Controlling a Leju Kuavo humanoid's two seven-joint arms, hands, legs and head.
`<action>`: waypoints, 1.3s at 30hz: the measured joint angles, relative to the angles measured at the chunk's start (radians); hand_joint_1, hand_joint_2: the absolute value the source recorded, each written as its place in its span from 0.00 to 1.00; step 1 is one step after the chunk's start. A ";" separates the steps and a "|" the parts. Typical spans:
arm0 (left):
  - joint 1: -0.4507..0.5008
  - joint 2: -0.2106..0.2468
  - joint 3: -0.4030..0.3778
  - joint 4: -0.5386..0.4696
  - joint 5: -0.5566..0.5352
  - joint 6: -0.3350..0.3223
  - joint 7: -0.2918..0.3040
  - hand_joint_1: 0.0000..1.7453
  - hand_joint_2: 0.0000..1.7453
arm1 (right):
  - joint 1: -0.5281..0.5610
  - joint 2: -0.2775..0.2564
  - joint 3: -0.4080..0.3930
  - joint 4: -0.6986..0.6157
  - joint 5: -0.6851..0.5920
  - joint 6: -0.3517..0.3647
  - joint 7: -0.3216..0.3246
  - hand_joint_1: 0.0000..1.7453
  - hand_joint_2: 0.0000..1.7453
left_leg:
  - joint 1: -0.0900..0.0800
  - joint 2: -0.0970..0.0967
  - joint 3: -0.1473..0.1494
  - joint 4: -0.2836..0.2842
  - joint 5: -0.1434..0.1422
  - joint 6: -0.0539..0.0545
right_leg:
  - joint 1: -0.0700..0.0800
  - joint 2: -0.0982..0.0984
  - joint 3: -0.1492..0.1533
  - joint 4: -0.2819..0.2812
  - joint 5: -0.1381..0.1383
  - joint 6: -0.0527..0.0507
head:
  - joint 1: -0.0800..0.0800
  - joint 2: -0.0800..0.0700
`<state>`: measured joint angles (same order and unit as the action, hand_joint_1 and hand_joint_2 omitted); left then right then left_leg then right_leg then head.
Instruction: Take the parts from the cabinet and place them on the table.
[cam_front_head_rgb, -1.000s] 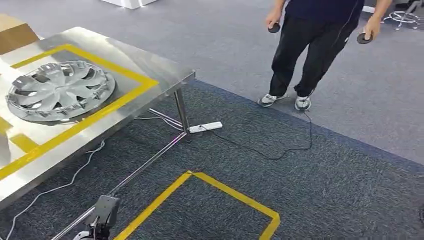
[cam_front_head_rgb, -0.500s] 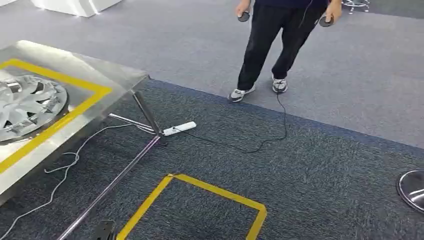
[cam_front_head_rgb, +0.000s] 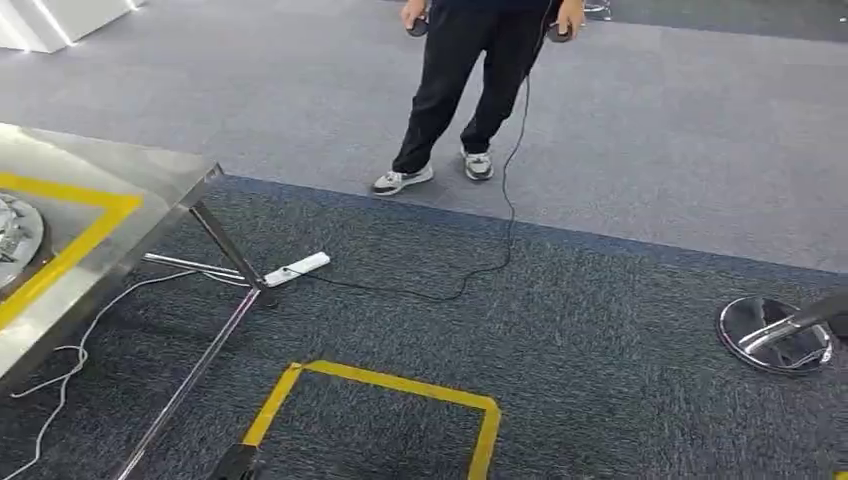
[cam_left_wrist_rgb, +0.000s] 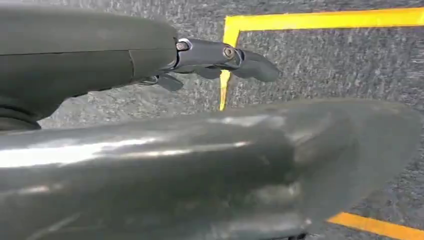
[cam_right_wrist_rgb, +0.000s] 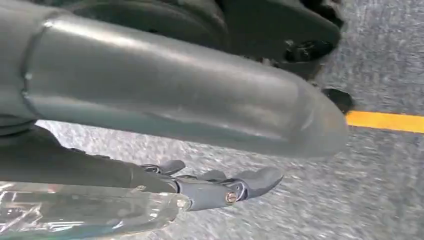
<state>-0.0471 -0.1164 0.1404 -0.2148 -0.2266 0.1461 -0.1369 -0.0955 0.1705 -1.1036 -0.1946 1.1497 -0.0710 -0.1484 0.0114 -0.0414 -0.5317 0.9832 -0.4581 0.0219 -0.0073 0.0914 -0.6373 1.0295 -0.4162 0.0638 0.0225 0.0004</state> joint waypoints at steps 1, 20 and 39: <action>0.002 0.000 0.000 0.001 0.005 -0.005 0.007 0.00 0.00 | 0.000 0.000 -0.006 0.000 -0.005 0.000 0.006 0.00 0.00 | -0.002 0.014 0.000 0.000 -0.002 0.005 | 0.001 -0.044 -0.029 0.060 -0.041 0.004 | 0.011 0.000; -0.001 -0.015 0.000 0.008 -0.037 -0.062 0.055 0.00 0.00 | -0.003 0.000 -0.040 0.000 -0.018 -0.023 -0.010 0.00 0.00 | -0.009 0.049 -0.132 0.316 -0.164 -0.040 | -0.001 -0.051 0.045 -0.024 -0.001 -0.042 | 0.002 0.000; 0.006 -0.029 -0.074 0.011 -0.142 -0.032 0.075 0.00 0.00 | 0.011 -0.001 -0.041 0.000 -0.003 -0.027 0.052 0.00 0.00 | -0.010 0.112 -0.011 0.026 -0.013 -0.003 | -0.002 -0.118 0.017 0.058 -0.020 -0.002 | 0.010 0.000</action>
<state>-0.0414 -0.1453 0.0664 -0.2041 -0.3685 0.1140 -0.0618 -0.0850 0.1698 -1.1448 -0.1942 1.1467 -0.0980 -0.0961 0.0018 0.0710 -0.5423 1.0095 -0.4714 0.0189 -0.0092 -0.0268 -0.6202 1.0877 -0.4360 0.0620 0.0328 0.0004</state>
